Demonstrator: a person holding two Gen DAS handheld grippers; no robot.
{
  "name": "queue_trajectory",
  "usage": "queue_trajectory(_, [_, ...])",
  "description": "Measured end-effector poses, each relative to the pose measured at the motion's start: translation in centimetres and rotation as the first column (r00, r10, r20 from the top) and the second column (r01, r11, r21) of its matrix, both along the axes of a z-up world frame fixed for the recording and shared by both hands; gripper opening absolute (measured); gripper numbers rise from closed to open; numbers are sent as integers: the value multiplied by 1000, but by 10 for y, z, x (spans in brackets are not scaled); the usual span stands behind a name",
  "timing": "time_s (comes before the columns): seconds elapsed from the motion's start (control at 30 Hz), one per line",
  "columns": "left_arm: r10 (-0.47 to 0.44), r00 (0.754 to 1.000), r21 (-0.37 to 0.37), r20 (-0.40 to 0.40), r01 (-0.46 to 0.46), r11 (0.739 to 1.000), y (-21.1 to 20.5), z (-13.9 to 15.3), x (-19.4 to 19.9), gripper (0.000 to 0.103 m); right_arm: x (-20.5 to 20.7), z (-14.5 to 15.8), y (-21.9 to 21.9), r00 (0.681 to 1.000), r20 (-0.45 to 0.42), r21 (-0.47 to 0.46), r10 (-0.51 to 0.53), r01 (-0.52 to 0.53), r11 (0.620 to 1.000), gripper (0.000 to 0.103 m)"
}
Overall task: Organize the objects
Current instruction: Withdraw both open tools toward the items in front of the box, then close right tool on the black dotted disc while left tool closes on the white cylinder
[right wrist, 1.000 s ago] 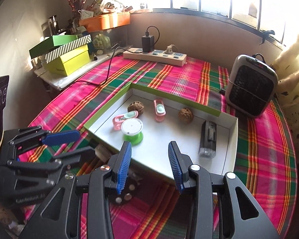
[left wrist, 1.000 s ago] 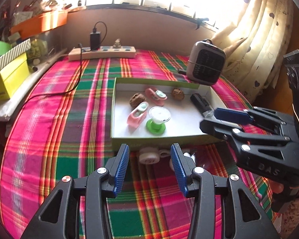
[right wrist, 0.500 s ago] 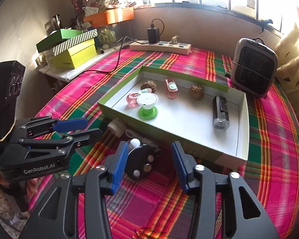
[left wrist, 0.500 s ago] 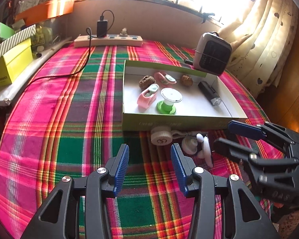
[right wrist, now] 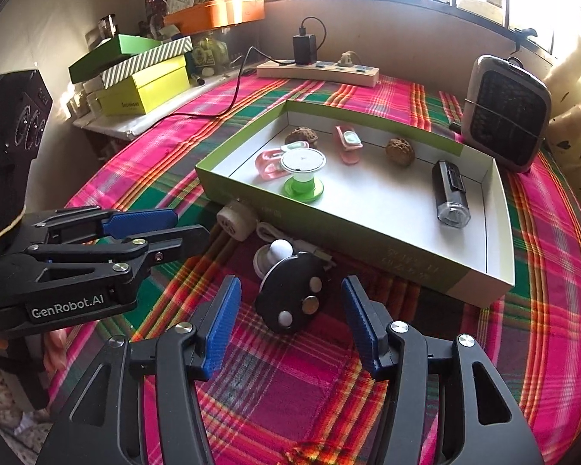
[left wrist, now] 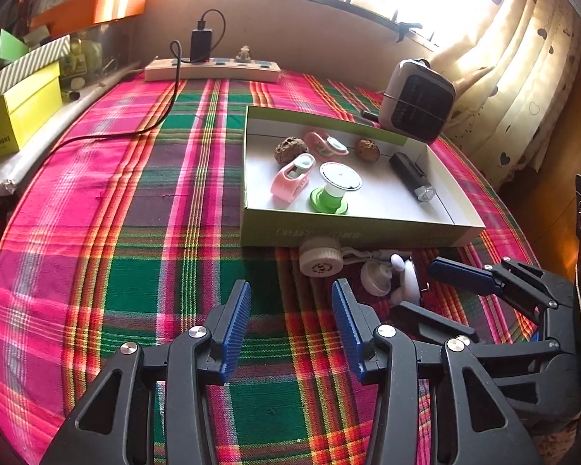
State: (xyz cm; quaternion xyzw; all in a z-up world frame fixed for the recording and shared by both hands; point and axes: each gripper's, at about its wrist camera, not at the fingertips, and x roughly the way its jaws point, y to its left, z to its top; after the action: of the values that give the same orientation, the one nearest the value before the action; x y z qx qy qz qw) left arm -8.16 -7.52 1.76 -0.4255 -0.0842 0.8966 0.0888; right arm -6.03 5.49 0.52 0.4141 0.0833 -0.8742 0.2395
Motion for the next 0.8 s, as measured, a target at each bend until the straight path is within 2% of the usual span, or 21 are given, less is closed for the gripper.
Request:
queue_trajectory(0.4, [-16, 1000, 21, 17, 16, 1000, -2, -4, -7, 42, -8, -12, -5, 1000, 9, 67, -26, 25, 997, 55])
queue_trajectory(0.63, [-37, 999, 52, 10, 36, 998, -1, -2, -10, 42, -9, -12, 3, 998, 17, 55, -54, 53, 997, 54])
queue_trajectory(0.8, [-46, 999, 49, 12, 45, 998, 3, -1, -13, 42, -8, -12, 5, 998, 11, 51, -70, 69, 996, 44])
